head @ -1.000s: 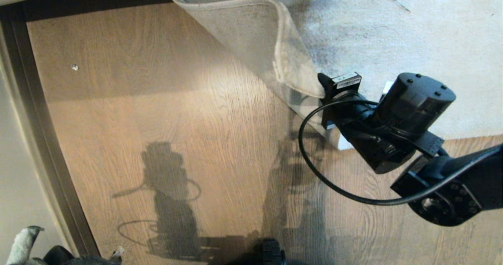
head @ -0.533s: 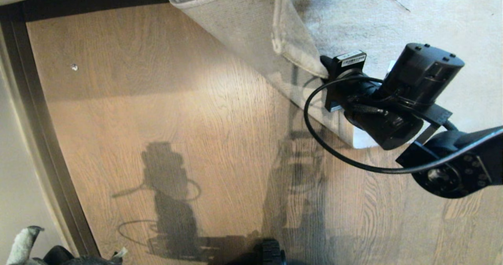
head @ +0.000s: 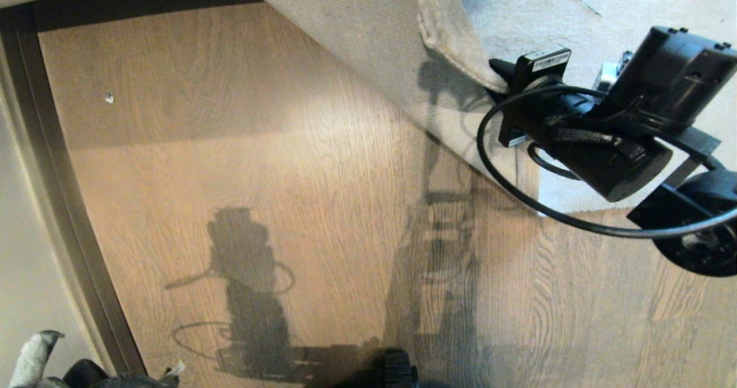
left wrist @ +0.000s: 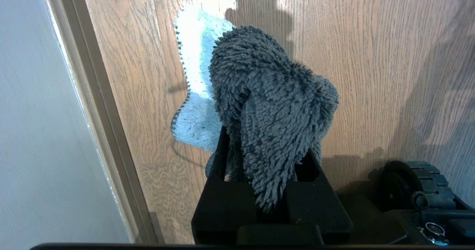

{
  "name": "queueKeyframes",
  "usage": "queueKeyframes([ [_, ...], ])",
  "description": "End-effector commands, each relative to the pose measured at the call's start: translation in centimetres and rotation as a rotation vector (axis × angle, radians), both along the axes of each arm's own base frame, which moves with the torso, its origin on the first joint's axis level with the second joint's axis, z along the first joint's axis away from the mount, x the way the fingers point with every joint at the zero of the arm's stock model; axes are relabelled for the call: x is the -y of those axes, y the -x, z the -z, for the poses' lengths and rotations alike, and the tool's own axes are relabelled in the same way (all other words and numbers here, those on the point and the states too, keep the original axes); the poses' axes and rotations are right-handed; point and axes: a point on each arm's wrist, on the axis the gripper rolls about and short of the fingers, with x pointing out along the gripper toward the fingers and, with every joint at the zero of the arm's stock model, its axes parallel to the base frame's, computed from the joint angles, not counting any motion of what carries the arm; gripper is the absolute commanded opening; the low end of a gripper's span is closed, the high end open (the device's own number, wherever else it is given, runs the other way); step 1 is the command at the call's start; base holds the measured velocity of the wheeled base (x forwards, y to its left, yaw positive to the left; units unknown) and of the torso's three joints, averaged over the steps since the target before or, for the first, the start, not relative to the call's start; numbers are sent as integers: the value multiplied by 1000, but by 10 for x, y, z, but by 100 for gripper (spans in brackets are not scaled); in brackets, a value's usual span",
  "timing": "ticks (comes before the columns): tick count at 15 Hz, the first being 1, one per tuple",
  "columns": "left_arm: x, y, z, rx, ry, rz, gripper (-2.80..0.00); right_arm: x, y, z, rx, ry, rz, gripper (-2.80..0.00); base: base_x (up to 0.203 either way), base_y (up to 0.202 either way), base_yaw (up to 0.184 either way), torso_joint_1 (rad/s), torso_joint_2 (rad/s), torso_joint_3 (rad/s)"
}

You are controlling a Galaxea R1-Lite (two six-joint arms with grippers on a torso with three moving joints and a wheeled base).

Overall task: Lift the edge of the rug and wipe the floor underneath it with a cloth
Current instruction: Lift up the carpet

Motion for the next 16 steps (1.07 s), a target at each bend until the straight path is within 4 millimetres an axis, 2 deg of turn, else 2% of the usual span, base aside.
queueKeyframes([
  [1,0,0,0,0,0,0,-280,7,9,-18,36,-22,-6,-280,0,0,0,0,0,0],
  [4,0,0,0,1,0,0,-280,11,17,-25,33,-2,-37,-280,0,0,0,0,0,0],
  [7,0,0,0,1,0,0,-280,11,17,-27,53,56,-55,-280,0,0,0,0,0,0],
  [16,0,0,0,1,0,0,-280,5,-4,-27,57,64,-51,-280,0,0,0,0,0,0],
])
